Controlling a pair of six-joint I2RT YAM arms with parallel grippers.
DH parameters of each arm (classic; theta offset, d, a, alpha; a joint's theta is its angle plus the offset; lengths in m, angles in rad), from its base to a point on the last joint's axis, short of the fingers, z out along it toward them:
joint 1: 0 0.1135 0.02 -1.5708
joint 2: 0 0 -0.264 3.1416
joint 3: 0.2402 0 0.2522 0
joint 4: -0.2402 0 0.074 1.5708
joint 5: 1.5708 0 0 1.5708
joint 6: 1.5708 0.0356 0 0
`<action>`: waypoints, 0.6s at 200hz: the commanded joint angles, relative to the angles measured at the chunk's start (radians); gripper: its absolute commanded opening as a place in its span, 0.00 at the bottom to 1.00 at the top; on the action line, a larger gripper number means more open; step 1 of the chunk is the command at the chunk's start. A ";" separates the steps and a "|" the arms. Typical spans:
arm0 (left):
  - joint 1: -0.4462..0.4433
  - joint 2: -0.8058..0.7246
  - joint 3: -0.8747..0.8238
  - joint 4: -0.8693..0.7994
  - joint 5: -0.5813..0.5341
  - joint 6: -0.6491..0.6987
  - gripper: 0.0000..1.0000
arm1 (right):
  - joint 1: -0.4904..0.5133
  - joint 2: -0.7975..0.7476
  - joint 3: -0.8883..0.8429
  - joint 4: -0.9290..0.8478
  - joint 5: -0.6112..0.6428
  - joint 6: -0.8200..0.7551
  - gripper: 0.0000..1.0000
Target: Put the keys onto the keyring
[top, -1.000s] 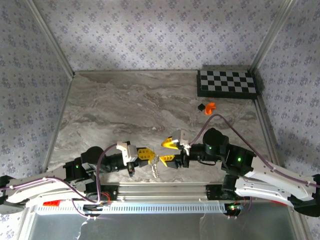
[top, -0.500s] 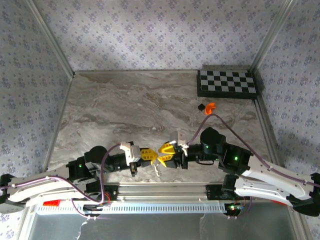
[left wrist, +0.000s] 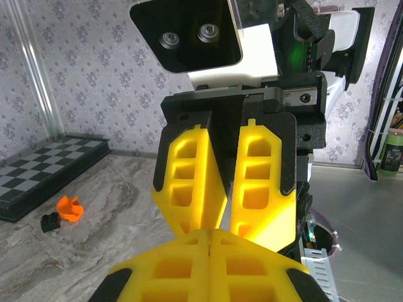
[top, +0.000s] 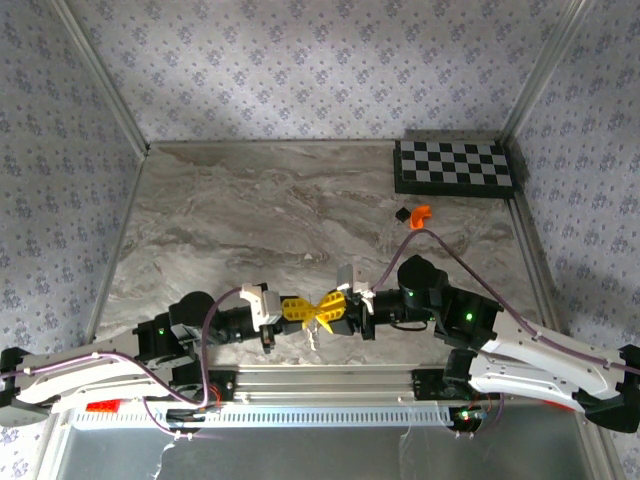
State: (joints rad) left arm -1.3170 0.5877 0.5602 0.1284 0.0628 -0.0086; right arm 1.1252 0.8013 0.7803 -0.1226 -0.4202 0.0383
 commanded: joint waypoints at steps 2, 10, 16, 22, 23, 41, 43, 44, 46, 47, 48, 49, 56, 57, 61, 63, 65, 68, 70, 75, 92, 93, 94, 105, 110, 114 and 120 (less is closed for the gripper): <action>0.001 0.003 0.029 0.056 0.023 0.009 0.00 | -0.004 -0.006 -0.012 0.020 -0.019 0.002 0.18; 0.001 0.004 0.028 0.057 0.023 0.009 0.00 | -0.004 -0.006 -0.013 0.021 -0.020 0.000 0.15; 0.002 0.004 0.030 0.056 0.023 0.009 0.00 | -0.004 -0.007 -0.015 0.019 -0.019 -0.001 0.11; 0.002 0.006 0.030 0.055 0.024 0.008 0.00 | -0.004 -0.008 -0.015 0.019 -0.016 -0.001 0.09; 0.001 0.006 0.030 0.055 0.025 0.008 0.00 | -0.004 -0.007 -0.015 0.019 -0.015 -0.001 0.08; 0.001 0.006 0.033 0.052 0.024 0.007 0.00 | -0.004 -0.009 -0.015 0.017 -0.003 0.000 0.01; 0.002 0.008 0.035 0.050 0.024 0.007 0.00 | -0.004 -0.010 -0.015 0.017 -0.003 0.000 0.00; 0.001 0.009 0.034 0.049 0.024 0.007 0.00 | -0.004 -0.010 -0.015 0.017 -0.002 -0.001 0.00; 0.001 0.009 0.036 0.046 0.025 0.007 0.00 | -0.004 -0.010 -0.015 0.016 -0.003 -0.001 0.00; 0.001 0.009 0.037 0.045 0.025 0.007 0.00 | -0.005 -0.010 -0.015 0.016 -0.002 -0.001 0.00; 0.001 0.009 0.037 0.043 0.025 0.006 0.00 | -0.005 -0.010 -0.015 0.015 -0.002 -0.001 0.00; 0.002 0.010 0.039 0.043 0.025 0.007 0.00 | -0.004 -0.010 -0.015 0.016 -0.002 -0.002 0.00; 0.002 0.011 0.042 0.034 0.027 0.003 0.00 | -0.004 -0.011 -0.015 0.014 -0.001 -0.004 0.00; 0.002 0.012 0.042 0.033 0.026 0.003 0.00 | -0.004 -0.012 -0.015 0.014 0.000 -0.004 0.00; 0.001 0.012 0.044 0.028 0.027 0.002 0.00 | -0.004 -0.013 -0.015 0.011 0.000 -0.006 0.00; 0.001 0.011 0.044 0.026 0.027 0.000 0.00 | -0.004 -0.013 -0.014 0.011 0.001 -0.006 0.00; 0.001 0.011 0.045 0.025 0.026 0.000 0.00 | -0.004 -0.014 -0.015 0.011 0.001 -0.007 0.00; 0.002 0.011 0.045 0.022 0.026 -0.001 0.00 | -0.004 -0.014 -0.015 0.011 0.000 -0.009 0.00; 0.001 0.010 0.046 0.021 0.027 -0.001 0.00 | -0.004 -0.015 -0.015 0.011 0.000 -0.009 0.00; 0.002 0.009 0.046 0.018 0.026 -0.003 0.00 | -0.004 -0.017 -0.015 0.011 0.001 -0.009 0.00; 0.001 0.004 0.046 0.009 0.022 -0.009 0.00 | -0.005 -0.024 -0.015 0.008 0.006 -0.012 0.00; 0.000 0.003 0.046 0.009 0.022 -0.008 0.00 | -0.005 -0.025 -0.015 0.009 0.007 -0.012 0.00; 0.000 0.002 0.046 0.008 0.021 -0.009 0.00 | -0.005 -0.025 -0.016 0.007 0.008 -0.012 0.00; 0.002 -0.001 0.051 -0.006 0.011 -0.010 0.00 | -0.008 -0.033 -0.015 -0.001 0.015 -0.016 0.00; 0.001 -0.004 0.053 -0.015 0.007 -0.010 0.00 | -0.010 -0.038 -0.015 -0.005 0.020 -0.019 0.00; 0.002 -0.007 0.054 -0.025 0.004 -0.010 0.04 | -0.011 -0.043 -0.014 -0.008 0.024 -0.021 0.00; 0.002 -0.012 0.058 -0.039 0.002 -0.008 0.11 | -0.014 -0.049 -0.011 -0.016 0.027 -0.023 0.00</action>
State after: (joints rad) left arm -1.3155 0.5968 0.5636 0.1101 0.0635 -0.0101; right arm 1.1221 0.7879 0.7662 -0.1295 -0.4183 0.0338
